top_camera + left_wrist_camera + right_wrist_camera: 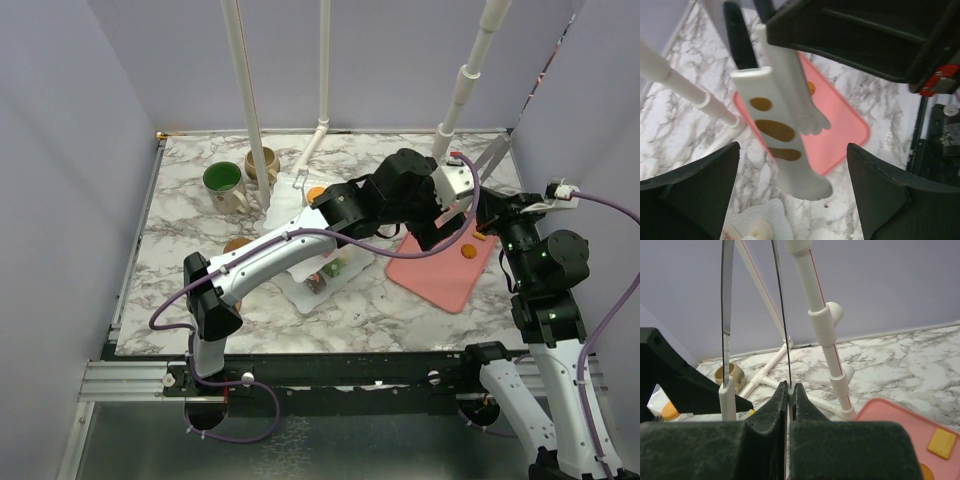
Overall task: Serve the afternoon tea
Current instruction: Adjust the clamp.
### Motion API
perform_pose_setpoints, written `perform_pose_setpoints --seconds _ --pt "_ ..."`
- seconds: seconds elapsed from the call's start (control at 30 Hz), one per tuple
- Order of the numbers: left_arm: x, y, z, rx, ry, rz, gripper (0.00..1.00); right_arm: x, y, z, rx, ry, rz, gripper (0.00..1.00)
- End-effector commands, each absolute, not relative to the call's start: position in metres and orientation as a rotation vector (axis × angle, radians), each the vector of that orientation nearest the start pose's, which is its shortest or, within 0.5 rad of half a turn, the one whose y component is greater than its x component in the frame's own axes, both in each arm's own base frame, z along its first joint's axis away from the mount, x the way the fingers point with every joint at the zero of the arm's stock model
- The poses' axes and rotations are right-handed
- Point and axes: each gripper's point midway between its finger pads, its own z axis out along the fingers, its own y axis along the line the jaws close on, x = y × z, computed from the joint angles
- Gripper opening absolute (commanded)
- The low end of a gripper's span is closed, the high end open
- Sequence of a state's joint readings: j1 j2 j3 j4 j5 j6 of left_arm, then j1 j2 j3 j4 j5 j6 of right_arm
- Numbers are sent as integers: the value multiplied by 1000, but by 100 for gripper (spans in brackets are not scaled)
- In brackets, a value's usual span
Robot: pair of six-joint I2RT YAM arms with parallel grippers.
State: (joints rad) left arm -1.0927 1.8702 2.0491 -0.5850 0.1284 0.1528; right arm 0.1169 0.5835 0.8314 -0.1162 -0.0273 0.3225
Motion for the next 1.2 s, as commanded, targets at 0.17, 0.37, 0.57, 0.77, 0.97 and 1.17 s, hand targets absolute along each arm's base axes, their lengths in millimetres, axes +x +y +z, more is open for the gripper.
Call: perform_pose_setpoints --seconds 0.17,0.37,0.57,0.77,0.97,1.17 --pt "257 -479 335 1305 1523 -560 54 257 66 393 91 1378 499 0" --pt "254 -478 340 1300 1512 -572 25 256 72 393 75 1378 536 1" --pt "260 -472 368 1327 1352 -488 0 246 92 389 -19 1490 616 33" --pt "252 -468 384 1377 1225 -479 0 237 112 375 -108 1581 709 55" --pt "256 -464 394 1334 1230 -484 0 222 120 368 -180 1628 747 81" --pt "257 -466 393 1329 1233 -485 0 213 131 388 -190 1548 851 94"
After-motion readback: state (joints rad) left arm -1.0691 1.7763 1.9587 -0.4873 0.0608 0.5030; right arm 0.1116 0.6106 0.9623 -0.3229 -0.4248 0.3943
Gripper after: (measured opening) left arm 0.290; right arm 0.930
